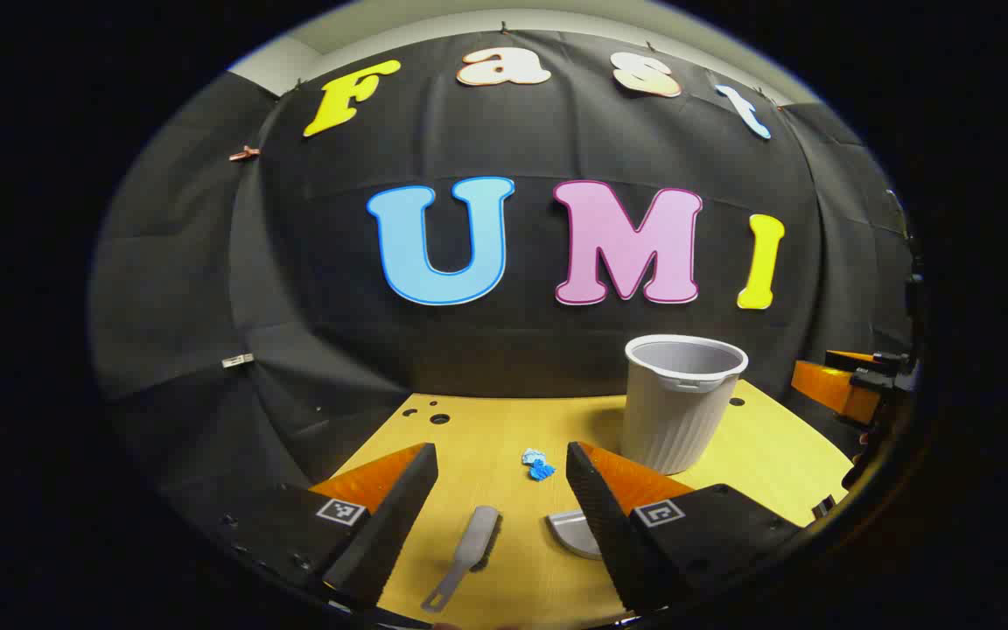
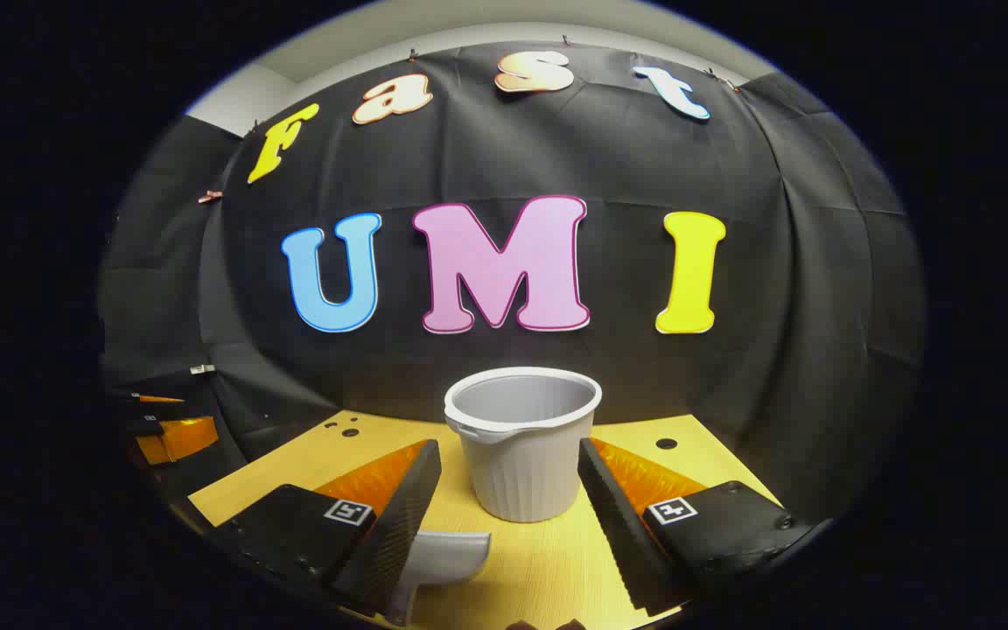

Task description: Pick up the small broom and dustpan from the desktop, sweep the trash into the dustpan with the broom, and then empty the trash into the garbage bin.

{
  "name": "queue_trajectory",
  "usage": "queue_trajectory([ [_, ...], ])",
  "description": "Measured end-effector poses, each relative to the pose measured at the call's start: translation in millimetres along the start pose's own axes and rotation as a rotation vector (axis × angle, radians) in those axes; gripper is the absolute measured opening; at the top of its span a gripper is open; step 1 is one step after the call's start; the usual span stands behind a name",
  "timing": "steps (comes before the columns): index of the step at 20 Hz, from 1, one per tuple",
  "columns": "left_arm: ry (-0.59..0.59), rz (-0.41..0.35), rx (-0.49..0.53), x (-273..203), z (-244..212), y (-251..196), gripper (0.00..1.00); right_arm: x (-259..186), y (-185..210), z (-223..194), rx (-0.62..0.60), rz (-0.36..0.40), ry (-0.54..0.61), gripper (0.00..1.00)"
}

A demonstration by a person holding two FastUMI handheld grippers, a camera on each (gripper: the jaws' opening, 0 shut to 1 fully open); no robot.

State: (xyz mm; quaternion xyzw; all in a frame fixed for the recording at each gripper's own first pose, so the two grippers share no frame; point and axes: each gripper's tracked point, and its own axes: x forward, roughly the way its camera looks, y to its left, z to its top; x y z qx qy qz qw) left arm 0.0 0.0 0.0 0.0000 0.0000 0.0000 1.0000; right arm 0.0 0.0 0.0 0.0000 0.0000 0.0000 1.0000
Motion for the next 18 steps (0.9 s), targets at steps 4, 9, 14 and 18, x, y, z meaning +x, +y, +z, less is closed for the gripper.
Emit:
queue_trajectory([
  [4,-0.002,-0.034,-0.001,15,0,11,0.95,0,8,-9,0.04,-0.051,0.048,0.98],
  [9,-0.003,-0.07,0.015,23,-9,21,0.95,-4,25,-32,0.036,-0.08,0.121,0.99],
  [14,0.019,-0.102,-0.014,25,-23,32,0.95,-1,48,-39,-0.004,-0.062,0.142,0.99],
  [18,0.063,-0.099,-0.041,31,-40,47,0.95,3,66,-45,-0.037,-0.034,0.156,0.99],
])
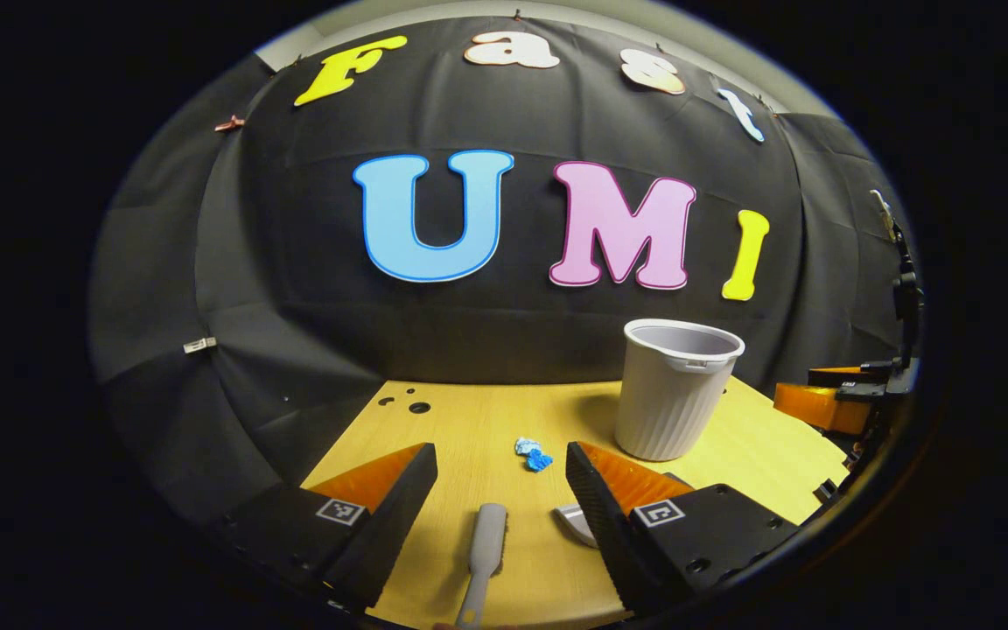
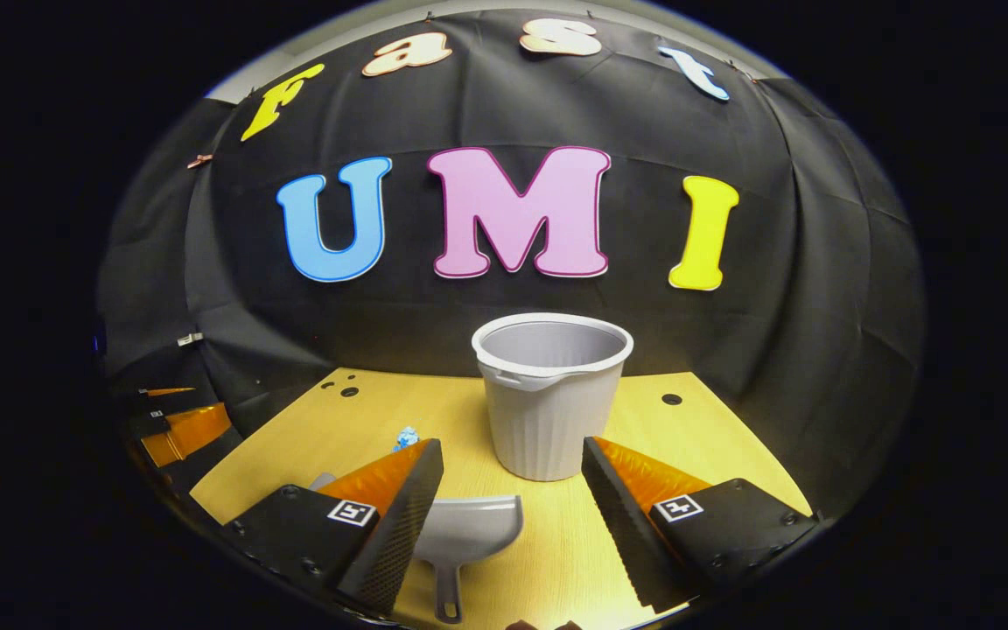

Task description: Pick up the small broom and dustpan from the desktop, sweep the trash into the dustpan with the broom, and then empty the trash into the garbage bin.

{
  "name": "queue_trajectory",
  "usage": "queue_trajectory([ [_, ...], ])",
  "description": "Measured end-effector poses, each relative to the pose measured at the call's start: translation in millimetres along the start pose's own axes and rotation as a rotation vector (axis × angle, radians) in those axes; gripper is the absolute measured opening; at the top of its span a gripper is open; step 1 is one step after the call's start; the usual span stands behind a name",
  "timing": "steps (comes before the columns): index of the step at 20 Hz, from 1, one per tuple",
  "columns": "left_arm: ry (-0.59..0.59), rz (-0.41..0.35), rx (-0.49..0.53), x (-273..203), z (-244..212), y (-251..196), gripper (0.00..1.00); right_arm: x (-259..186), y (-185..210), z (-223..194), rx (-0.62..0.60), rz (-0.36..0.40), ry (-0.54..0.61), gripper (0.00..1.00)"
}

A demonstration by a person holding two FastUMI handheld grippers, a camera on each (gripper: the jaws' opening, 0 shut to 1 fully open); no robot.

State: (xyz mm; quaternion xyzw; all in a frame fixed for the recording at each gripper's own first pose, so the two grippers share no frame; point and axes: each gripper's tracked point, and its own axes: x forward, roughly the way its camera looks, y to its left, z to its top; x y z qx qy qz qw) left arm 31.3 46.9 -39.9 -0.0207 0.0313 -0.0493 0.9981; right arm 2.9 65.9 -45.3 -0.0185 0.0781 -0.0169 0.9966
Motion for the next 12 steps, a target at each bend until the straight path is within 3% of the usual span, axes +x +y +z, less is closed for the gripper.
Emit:
queue_trajectory([
  [7,0.198,-0.014,-0.058,7,-54,14,0.96,14,18,-19,-0.018,0.04,0.062,0.99],
  [8,0.235,-0.014,-0.06,8,-64,16,0.92,15,20,-22,-0.017,0.045,0.074,0.99],
  [9,0.272,-0.02,-0.061,10,-76,17,0.96,17,22,-25,-0.01,0.057,0.086,0.99],
  [12,0.368,-0.029,-0.052,14,-104,18,0.96,16,25,-34,-0.007,0.071,0.115,0.99],
])
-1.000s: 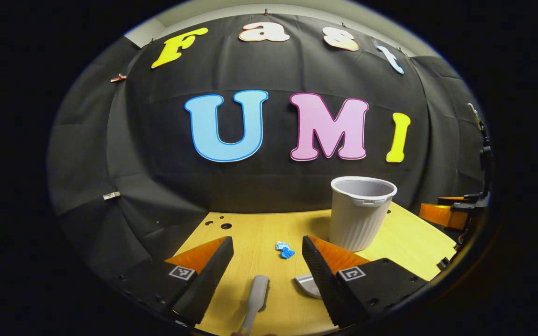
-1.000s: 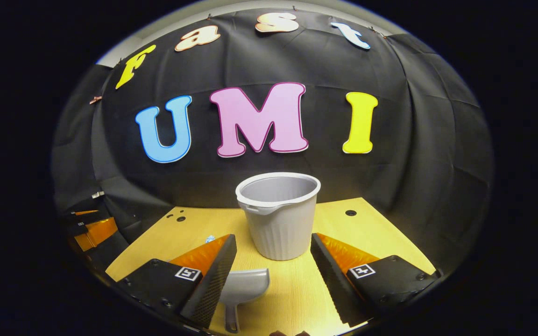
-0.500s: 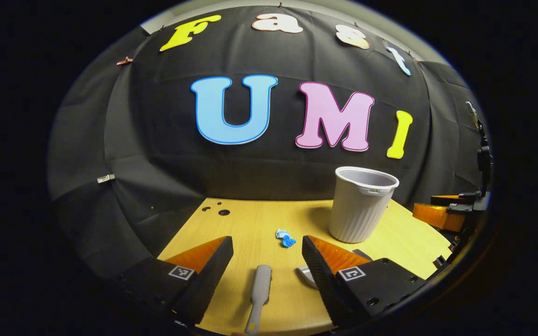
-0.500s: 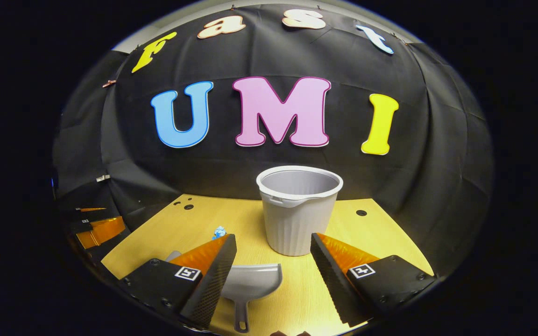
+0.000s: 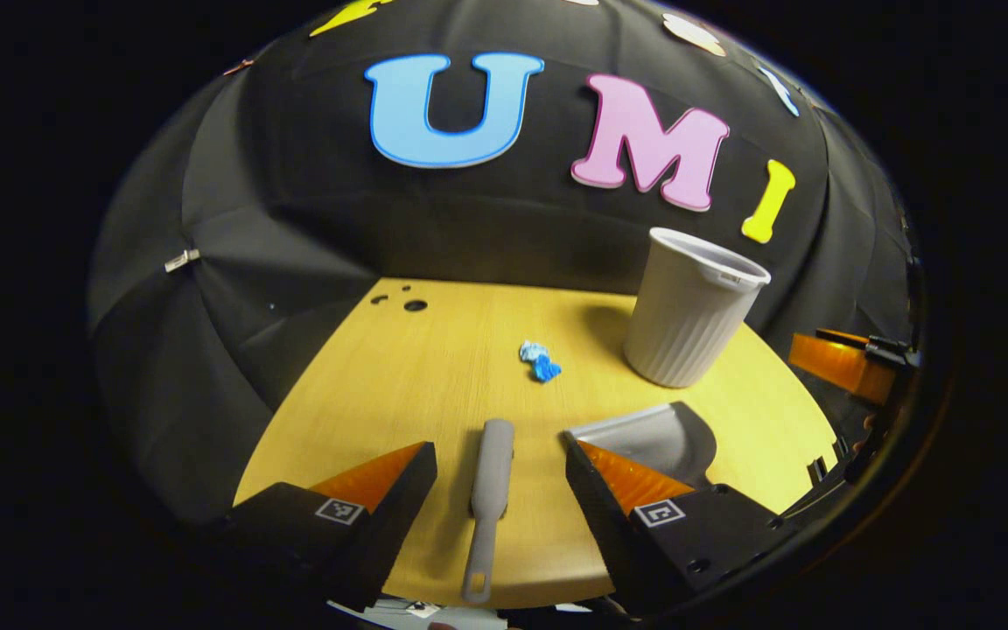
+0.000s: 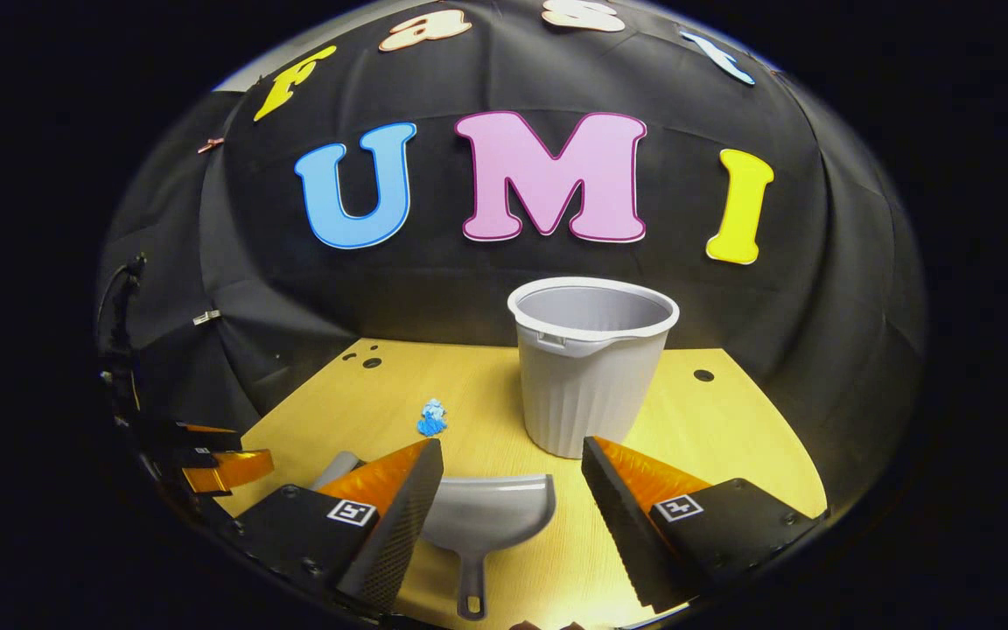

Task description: Pick up the small broom and dustpan from the desktop, sweep the trash into the dustpan with the broom, and then empty the trash into the garbage bin.

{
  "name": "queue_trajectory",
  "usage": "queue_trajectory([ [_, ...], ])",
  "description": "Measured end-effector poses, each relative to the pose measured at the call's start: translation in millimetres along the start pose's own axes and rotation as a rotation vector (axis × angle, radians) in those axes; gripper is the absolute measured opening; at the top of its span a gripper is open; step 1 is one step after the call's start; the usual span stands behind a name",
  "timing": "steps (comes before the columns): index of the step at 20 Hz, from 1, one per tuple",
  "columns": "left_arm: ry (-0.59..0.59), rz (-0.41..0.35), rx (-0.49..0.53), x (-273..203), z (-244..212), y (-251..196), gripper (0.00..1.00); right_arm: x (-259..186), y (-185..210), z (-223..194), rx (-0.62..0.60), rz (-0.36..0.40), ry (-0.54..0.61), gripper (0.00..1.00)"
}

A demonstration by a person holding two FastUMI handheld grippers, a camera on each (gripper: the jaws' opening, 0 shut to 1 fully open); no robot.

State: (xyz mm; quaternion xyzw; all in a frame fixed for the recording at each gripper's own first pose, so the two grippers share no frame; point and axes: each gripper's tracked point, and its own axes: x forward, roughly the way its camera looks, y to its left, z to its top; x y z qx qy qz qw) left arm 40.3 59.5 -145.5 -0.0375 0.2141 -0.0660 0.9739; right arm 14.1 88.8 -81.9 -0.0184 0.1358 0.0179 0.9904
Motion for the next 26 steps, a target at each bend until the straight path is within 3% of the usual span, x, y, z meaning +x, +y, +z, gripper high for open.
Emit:
queue_trajectory([
  [10,0.262,-0.013,0.107,53,-91,3,0.96,-10,-8,-27,-0.025,-0.011,0.085,0.99],
  [20,0.434,-0.019,0.13,82,-137,12,0.95,-38,-25,-49,-0.026,-0.09,0.135,0.99],
  [22,0.448,-0.038,0.129,84,-139,9,0.9,-38,-24,-51,-0.015,-0.098,0.137,0.99],
  [24,0.456,-0.033,0.14,87,-141,13,0.75,-39,-25,-57,0.006,-0.105,0.151,0.98],
  [26,0.456,-0.034,0.155,87,-141,14,0.71,-37,-21,-63,0.034,-0.11,0.173,0.98],
])
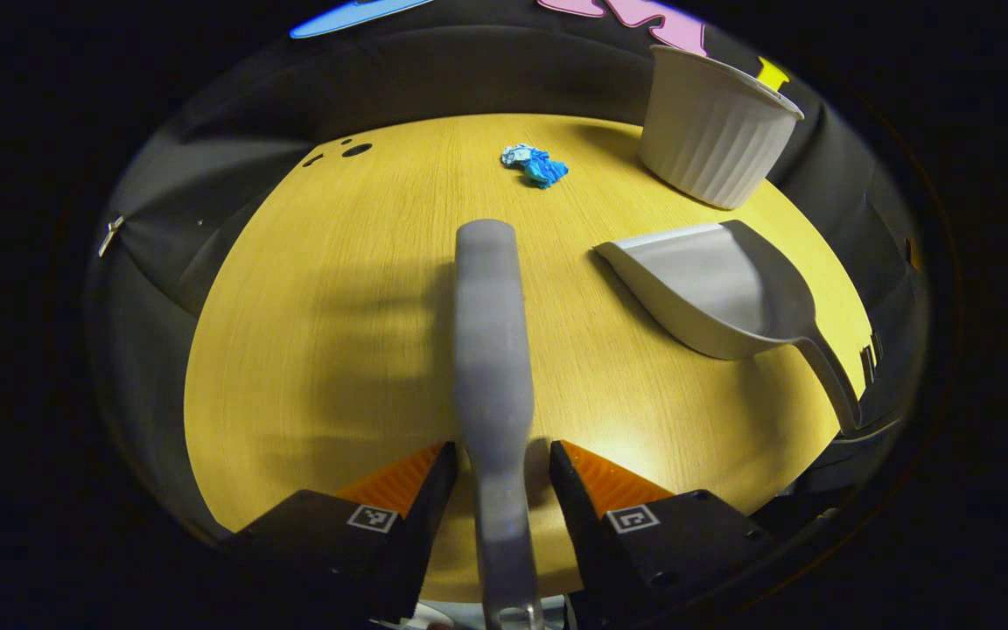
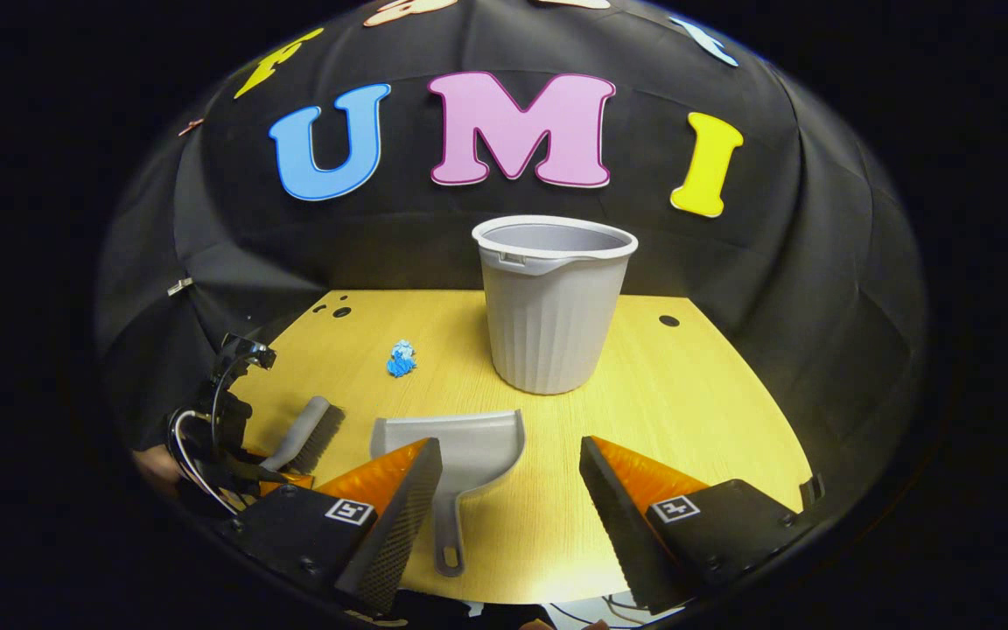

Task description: Pick up the small broom and dustpan from the desktop, sweep the trash into the dustpan with the broom, and then empty the trash into the garbage bin.

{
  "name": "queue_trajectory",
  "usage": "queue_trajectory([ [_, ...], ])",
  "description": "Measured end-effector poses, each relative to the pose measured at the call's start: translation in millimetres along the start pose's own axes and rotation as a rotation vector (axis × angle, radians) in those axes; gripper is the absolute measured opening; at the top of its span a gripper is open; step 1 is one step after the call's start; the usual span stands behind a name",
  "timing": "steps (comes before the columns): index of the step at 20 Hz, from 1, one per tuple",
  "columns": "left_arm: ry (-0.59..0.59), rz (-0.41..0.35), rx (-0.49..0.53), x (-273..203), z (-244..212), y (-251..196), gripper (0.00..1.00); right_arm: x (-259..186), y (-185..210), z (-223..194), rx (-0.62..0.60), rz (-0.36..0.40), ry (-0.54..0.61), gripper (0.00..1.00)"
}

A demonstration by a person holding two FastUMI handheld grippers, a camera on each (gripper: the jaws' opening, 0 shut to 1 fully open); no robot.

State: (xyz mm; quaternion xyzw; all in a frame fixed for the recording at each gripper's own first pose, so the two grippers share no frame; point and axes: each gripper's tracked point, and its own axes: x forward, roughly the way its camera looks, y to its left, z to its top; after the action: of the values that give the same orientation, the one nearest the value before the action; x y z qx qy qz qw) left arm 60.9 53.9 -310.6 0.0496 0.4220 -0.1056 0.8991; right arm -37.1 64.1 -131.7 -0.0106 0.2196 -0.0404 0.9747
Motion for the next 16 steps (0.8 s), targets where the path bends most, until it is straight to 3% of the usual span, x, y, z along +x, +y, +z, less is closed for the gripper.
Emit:
queue_trajectory([
  [2,-0.005,0.012,0.033,2,0,2,0.64,4,5,-6,0.022,0.004,0.025,0.98],
  [3,-0.008,0.018,0.043,4,1,5,0.48,4,6,-11,0.029,0.004,0.039,0.98],
  [5,-0.013,0.016,0.032,6,3,3,0.33,6,13,-18,0.033,0.007,0.067,0.98],
  [9,-0.033,-0.015,0.001,2,4,5,0.27,5,30,-32,0.03,0.026,0.118,0.98],
  [14,-0.095,-0.046,-0.053,-10,-7,16,0.3,13,51,-55,0.005,0.063,0.195,0.98],
  [16,-0.132,-0.045,-0.074,-22,-7,21,0.27,18,59,-65,0.017,0.082,0.23,0.99],
])
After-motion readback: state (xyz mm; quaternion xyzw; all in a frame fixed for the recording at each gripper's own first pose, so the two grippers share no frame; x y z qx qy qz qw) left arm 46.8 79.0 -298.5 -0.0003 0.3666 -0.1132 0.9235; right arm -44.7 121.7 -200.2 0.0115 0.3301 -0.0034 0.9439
